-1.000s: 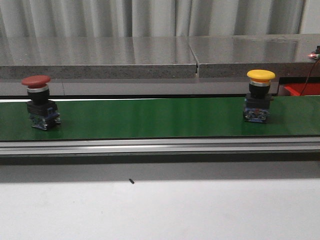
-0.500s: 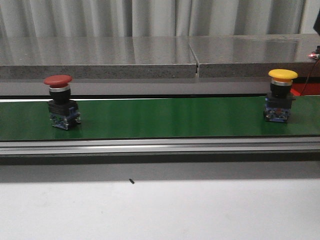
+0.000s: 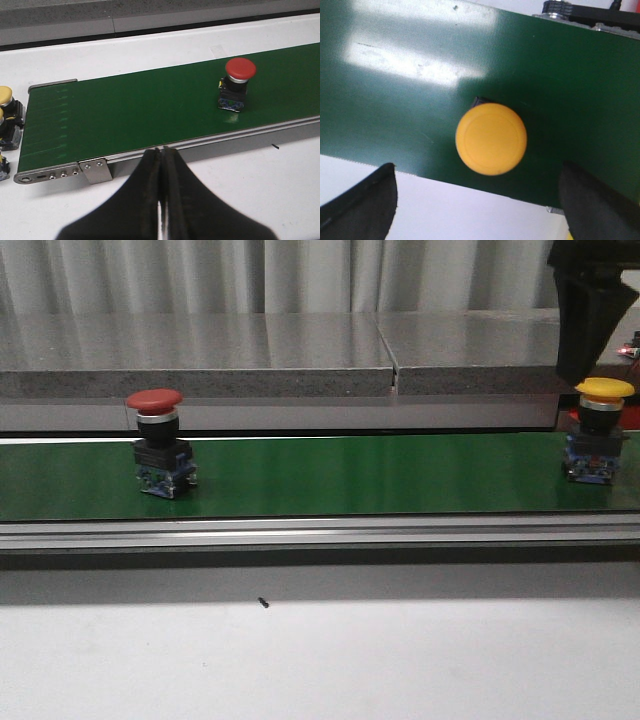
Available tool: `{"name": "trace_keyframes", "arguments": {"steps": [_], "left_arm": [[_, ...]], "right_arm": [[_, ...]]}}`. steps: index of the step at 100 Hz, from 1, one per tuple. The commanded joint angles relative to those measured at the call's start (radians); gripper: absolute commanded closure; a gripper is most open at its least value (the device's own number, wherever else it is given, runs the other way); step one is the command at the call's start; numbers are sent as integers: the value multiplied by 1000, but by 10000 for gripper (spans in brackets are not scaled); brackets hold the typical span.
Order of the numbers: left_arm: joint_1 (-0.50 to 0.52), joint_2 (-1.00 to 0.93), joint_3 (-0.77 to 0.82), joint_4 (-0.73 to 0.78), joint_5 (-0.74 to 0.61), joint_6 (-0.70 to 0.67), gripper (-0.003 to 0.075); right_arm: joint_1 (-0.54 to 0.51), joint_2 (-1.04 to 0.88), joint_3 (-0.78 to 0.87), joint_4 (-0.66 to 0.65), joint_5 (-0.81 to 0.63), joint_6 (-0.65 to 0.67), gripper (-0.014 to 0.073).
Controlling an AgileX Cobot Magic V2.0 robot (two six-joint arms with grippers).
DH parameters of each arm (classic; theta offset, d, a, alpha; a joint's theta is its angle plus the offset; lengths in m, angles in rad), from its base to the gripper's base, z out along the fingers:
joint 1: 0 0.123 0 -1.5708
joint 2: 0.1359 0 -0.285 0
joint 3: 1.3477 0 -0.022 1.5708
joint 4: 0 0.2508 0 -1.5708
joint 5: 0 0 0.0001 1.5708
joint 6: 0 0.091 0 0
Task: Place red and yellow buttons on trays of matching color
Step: 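Carry the yellow button into the yellow tray and open the right gripper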
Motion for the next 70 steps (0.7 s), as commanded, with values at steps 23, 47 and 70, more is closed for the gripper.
{"name": "trace_keyframes", "arguments": {"steps": [23,47,70], "left_arm": [[-7,4,-26,-18,-72,-3,741],[-7,4,-26,-18,-72,-3,741],[-7,4,-26,-18,-72,-3,741]], "right_arm": [[-100,51,-35,-15,-76,-5,29],[-104,64,-35,18,-74,-5,404],[-129,17,-35,23,-72,-5,429]]}}
